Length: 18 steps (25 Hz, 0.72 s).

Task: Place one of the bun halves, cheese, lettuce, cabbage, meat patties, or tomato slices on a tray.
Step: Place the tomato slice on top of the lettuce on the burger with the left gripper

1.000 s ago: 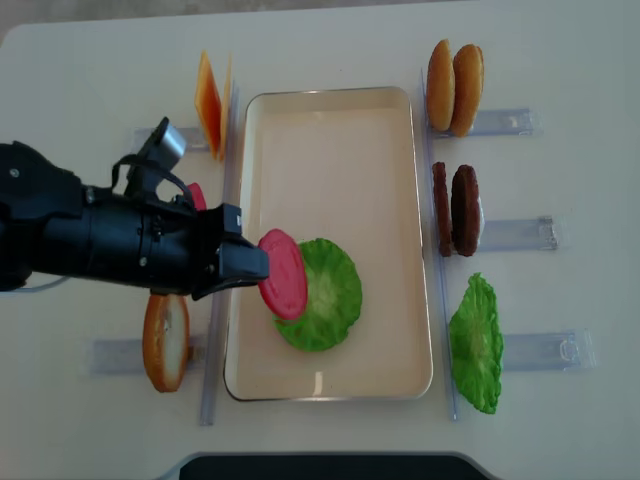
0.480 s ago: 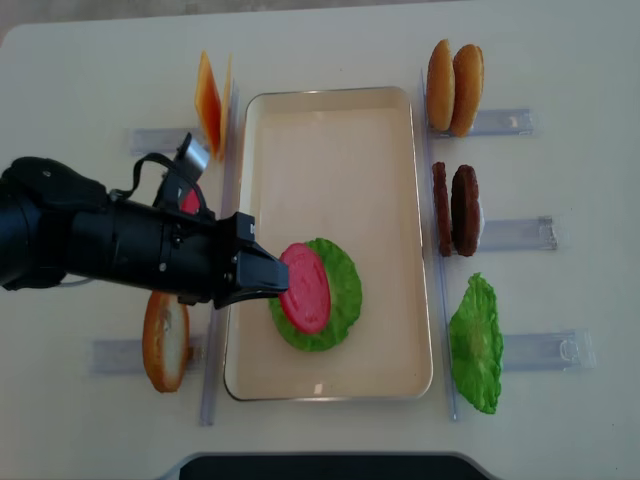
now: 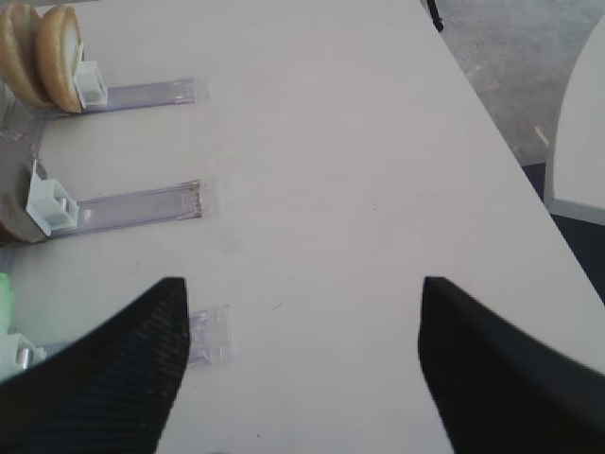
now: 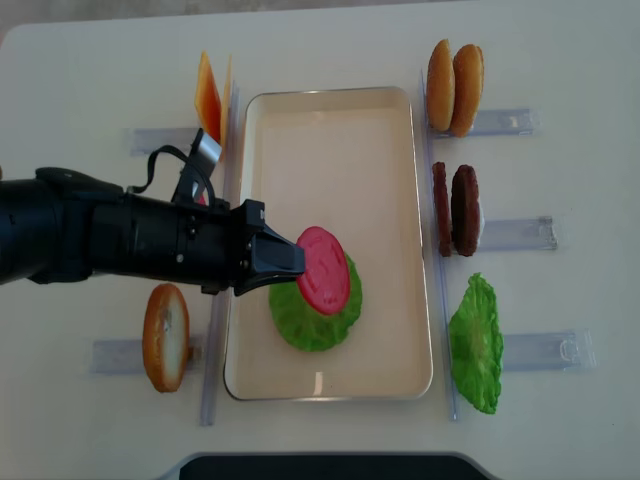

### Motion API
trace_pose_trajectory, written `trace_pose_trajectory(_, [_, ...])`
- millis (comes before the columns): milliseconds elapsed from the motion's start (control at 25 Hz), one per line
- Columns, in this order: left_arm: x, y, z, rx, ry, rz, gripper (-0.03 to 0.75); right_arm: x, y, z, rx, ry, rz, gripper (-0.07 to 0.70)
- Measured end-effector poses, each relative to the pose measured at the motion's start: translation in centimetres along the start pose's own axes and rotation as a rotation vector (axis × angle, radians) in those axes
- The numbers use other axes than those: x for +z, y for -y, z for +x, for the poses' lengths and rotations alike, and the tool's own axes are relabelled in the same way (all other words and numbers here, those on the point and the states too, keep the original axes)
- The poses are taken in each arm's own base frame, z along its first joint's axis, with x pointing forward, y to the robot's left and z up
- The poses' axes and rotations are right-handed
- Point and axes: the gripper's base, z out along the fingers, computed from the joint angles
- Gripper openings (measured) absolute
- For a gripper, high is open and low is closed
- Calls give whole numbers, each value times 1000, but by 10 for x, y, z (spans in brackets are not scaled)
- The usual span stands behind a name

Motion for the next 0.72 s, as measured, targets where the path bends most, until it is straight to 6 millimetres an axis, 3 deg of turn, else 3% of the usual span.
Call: trace_pose_trajectory(720, [5,-9,-4,-25,25,-42,60,0,0,0,0,0,0,514])
